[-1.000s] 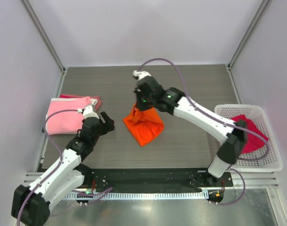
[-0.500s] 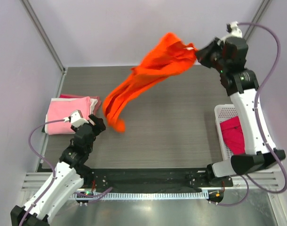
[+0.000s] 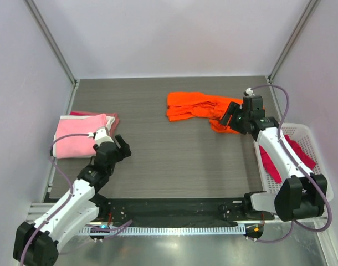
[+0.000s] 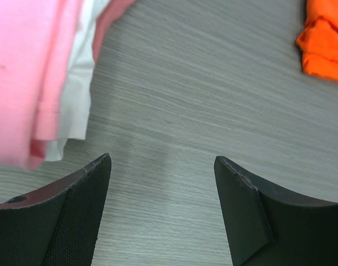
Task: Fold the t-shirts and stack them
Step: Flatten the tshirt out
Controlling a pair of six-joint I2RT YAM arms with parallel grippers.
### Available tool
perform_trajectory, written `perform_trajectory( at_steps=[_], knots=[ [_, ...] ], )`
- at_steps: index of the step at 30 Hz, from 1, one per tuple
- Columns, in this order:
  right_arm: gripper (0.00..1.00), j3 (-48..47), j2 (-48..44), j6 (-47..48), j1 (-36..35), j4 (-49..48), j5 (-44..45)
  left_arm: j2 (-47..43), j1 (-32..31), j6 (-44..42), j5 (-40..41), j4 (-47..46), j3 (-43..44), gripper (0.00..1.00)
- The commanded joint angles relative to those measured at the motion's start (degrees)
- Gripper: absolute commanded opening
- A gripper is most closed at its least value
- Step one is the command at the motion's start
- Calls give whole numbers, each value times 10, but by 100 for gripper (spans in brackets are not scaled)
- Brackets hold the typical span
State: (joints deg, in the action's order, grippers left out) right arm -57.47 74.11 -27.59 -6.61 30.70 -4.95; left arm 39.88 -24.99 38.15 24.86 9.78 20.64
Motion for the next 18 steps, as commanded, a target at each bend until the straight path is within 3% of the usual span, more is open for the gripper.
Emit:
perform_trajectory(
  at_steps=[1,10,18],
  knots=[
    [68,-24,-24,41,3,-50,16,27,2,-15,-42,-39,38,76],
    [67,-95,122,29,2,-61,76,50,2,-26,-68,-60,31,75],
    [63,-115,192,34,-7,-71,96,58,2,-30,-77,-74,26,75]
  ],
)
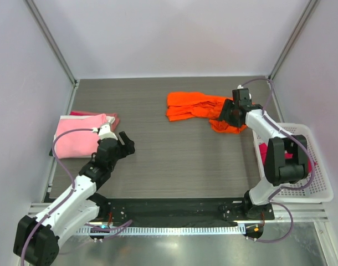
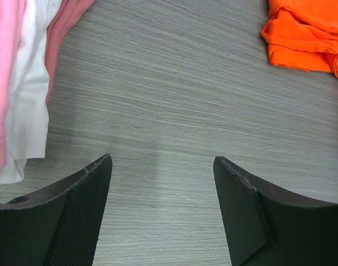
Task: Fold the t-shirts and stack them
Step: Flatten the tshirt out
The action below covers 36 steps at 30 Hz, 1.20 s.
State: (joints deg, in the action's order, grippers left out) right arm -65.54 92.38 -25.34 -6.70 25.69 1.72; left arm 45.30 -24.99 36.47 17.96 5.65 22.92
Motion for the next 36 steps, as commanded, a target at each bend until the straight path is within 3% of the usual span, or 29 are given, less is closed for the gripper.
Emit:
perform_trajectory(
  at_steps=[1,4,5,6,7,10,15,17,23,29,36],
  knots=[
    [64,-38,17,13,-11,-25,36,8,2,-14,-10,-34,5,75],
    [64,-63,58,19,-28,-25,57,13,1,-16,-13,-35,7,75],
    [58,-78,68,20,-33,-23,67,12,2,-16,-13,-33,7,75],
    [48,-86,85,21,-43,-22,85,11,1,-16,-13,-34,6,75],
    [25,-95,93,27,-61,-15,92,9,2,-17,-11,-34,6,75],
    [1,-126,110,32,-100,13,112,5,2,-20,-8,-30,5,75],
    [1,-149,56,60,-179,30,9,4,2,-22,-6,-28,4,75],
    [1,-158,-3,68,-204,30,-78,3,1,-18,-2,-23,5,75],
    [1,-202,-167,75,-218,30,-260,-10,1,-16,4,-22,3,74],
    [1,-167,-228,50,-197,66,-157,-14,2,-17,1,-21,2,75],
    [1,-86,-212,30,-147,66,-193,6,2,-24,-60,-53,4,76]
  ],
)
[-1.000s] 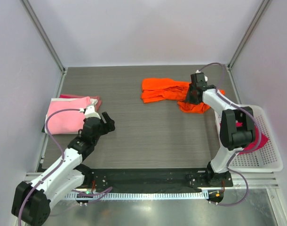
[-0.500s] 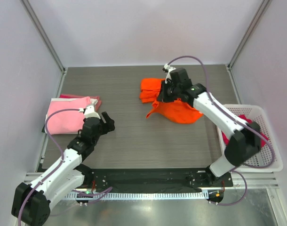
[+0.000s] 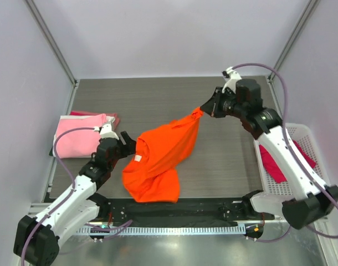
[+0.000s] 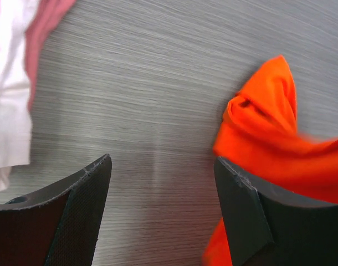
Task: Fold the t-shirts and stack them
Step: Flatten the tshirt out
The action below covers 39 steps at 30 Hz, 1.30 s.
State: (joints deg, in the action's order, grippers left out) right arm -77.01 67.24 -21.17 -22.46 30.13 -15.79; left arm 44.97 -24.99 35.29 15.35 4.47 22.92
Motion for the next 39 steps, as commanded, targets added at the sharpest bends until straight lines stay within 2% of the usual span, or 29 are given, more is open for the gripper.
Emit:
perform_trajectory(
  at_steps=[1,13,23,29,34,39],
  knots=[
    [1,27,50,-13,12,22,-19,13,2,-14,-40,-41,5,76],
    [1,43,54,-33,43,20,-6,114,-6,-12,-200,-92,35,81],
    [1,80,63,-42,80,-4,-8,158,-47,25,-247,-46,35,78],
    [1,103,69,-47,86,-20,-15,112,-73,82,-195,40,6,74],
    [1,117,71,-51,91,-32,-17,47,-76,127,-135,155,-5,74],
    [1,127,78,-56,94,-46,-20,26,-80,155,-180,193,-26,66]
  ],
)
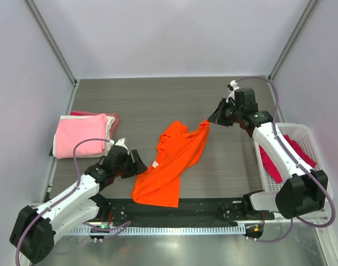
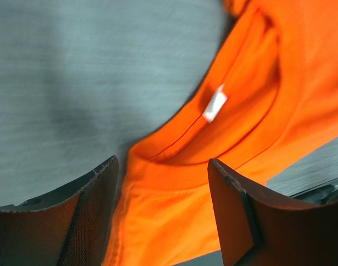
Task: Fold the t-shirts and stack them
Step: Flatten the tshirt out
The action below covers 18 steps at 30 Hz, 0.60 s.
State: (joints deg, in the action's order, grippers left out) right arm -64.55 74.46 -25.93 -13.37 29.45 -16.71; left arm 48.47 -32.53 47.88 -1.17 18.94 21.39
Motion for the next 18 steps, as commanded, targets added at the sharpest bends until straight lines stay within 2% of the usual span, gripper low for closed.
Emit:
perform_trajectory(
  at_steps=[1,7,10,11,13,14,16,18],
  knots=[
    [1,4,8,-11,4,-42,-12,-9,-8,33,-29,48,-17,65],
    [1,15,15,-22,5,-62,-25,28,-23,41,-23,44,-21,62],
    [1,17,18,-23,5,-66,-25,44,-25,41,-35,21,-23,47],
    [1,17,19,-24,6,-67,-25,49,-25,41,-52,-5,-26,30],
    [1,13,21,-25,10,-70,-23,49,-26,42,-69,-29,-26,16],
    [1,10,23,-26,14,-71,-20,43,-26,42,-72,-38,-16,5],
    [1,-7,24,-32,25,-70,-11,31,-27,38,-72,-39,0,0],
    [1,-23,17,-48,65,-70,-17,9,-27,35,-77,-37,35,0]
  ],
)
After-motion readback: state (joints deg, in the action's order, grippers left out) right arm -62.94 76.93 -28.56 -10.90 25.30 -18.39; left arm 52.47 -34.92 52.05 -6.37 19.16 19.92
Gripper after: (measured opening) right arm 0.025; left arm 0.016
